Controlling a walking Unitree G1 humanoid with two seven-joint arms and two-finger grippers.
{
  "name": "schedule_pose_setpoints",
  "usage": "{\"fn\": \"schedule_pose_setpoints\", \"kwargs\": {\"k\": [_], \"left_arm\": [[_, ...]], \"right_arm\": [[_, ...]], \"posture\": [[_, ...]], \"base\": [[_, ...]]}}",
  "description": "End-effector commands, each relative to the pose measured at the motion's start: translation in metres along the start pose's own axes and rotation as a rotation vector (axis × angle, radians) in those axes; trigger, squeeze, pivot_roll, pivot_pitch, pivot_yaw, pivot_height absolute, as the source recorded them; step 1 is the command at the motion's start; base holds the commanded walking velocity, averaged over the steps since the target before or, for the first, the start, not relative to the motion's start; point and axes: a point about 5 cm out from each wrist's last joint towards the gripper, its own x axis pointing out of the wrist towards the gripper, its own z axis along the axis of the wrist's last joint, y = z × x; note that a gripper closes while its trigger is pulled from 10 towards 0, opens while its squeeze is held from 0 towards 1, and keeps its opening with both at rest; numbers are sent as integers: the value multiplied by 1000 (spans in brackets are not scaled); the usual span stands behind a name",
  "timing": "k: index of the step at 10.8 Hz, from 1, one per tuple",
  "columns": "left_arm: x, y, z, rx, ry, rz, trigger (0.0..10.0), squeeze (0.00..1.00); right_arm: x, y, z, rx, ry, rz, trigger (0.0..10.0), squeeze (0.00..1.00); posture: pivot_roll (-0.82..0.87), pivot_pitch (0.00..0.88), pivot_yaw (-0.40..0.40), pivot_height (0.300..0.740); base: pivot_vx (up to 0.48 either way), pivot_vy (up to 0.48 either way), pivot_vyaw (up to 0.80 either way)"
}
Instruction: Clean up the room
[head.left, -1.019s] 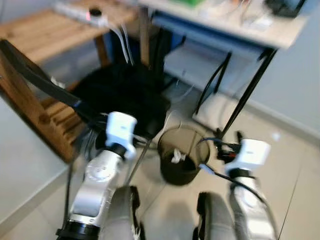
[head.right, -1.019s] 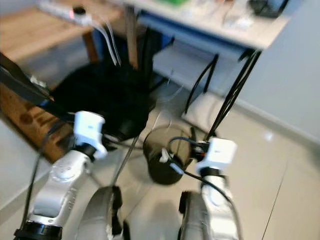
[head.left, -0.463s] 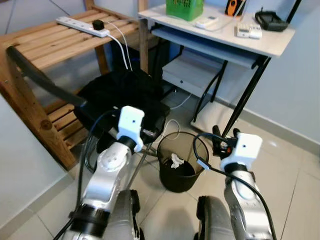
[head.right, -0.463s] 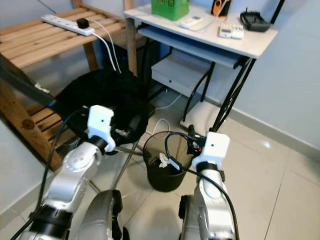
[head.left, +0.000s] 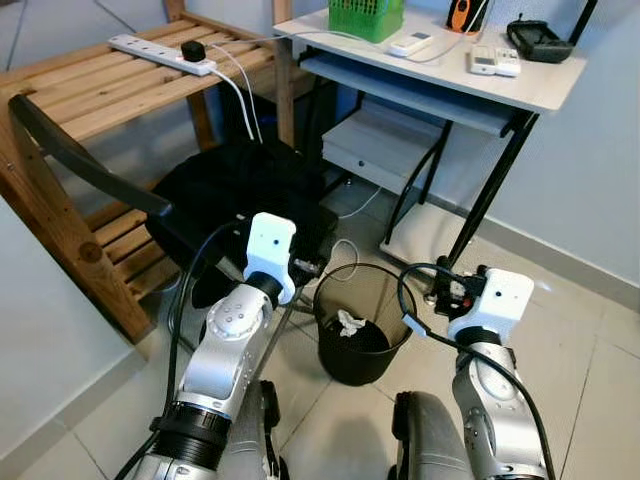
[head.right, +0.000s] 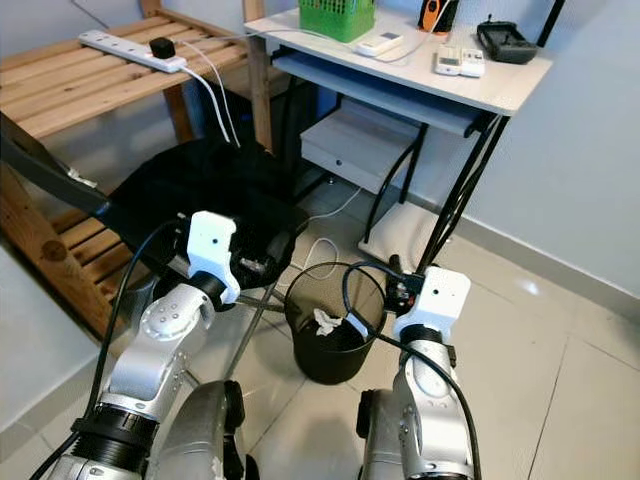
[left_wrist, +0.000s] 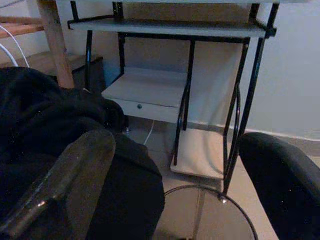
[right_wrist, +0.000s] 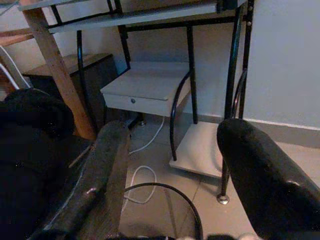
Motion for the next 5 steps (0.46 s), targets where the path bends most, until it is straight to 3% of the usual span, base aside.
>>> {"fn": "schedule_pose_setpoints", "kwargs": {"k": [1,2,4,5], "left_arm": [[3,-1,0,24,5,-3,10000,0],[3,1,-1,30,9,10,10000,0],[5,3,-4,-47,23,36,10000,0],[5,0,-3,-10,14,13,10000,0]], "right_arm": [[-1,0,-4,2,19,4,10000,0],[-2,-1,-6,5,25,4,10000,0],[0,-2,-6,12,24,6,10000,0],[3,0,-5,16,22,16,10000,0]], "posture": [[6,0,27,649],[4,0,27,659],[-2,0,30,694],[-3,0,27,714]], "base": [[0,0,0],[0,0,0],[0,0,0],[0,0,0]]}}
